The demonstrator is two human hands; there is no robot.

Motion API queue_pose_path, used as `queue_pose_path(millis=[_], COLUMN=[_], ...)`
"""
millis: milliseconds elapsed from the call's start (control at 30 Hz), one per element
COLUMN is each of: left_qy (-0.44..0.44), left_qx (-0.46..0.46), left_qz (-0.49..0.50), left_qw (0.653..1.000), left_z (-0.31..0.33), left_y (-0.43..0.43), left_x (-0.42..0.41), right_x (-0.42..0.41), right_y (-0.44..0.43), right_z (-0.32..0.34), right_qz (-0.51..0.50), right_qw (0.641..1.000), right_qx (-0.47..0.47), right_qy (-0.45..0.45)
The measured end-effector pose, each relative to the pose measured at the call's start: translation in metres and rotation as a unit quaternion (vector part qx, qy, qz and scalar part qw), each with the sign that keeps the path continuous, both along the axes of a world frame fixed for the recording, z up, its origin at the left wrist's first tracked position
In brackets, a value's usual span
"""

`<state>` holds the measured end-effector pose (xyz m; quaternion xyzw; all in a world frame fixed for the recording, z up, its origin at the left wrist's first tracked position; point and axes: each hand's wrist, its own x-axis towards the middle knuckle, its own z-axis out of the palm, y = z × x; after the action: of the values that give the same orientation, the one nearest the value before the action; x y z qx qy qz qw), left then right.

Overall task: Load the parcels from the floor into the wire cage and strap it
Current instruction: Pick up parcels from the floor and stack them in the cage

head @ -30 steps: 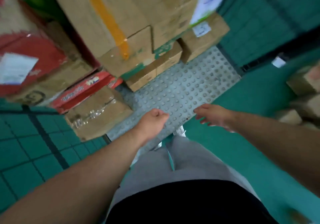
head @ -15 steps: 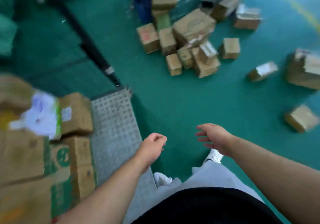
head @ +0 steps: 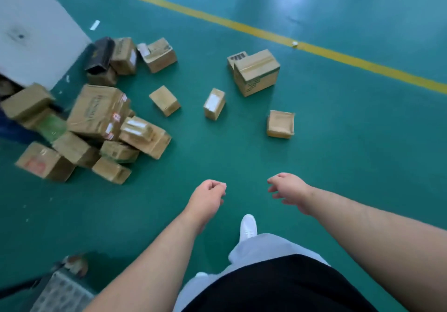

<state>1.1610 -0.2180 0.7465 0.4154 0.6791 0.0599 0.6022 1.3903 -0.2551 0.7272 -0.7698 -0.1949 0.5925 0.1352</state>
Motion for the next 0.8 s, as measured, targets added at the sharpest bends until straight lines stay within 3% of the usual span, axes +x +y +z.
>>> queue_pose_path(millis=[367, 567, 800], left_qy=[0.049, 0.039, 0.021], left_qx=[-0.069, -0.054, -0.003], left_qz=[-0.055, -0.094, -0.161], left_qw=[0.995, 0.993, 0.987], left_z=[-0.023, -0.044, -0.02], left_y=[0.109, 0.237, 0.385], left_x=[0.035, 0.064, 0.097], right_x=[0.06, 0.095, 0.109], right_y=[0.072, 0.142, 0.252], right_z=[-0.009, -0.001, 0.035], right_qz=[-0.098, -0.13, -0.137], right_qw=[0.995, 0.99, 0.986], right_qx=[-0.023, -0.033, -0.011], right_qy=[0.022, -0.037, -0.092])
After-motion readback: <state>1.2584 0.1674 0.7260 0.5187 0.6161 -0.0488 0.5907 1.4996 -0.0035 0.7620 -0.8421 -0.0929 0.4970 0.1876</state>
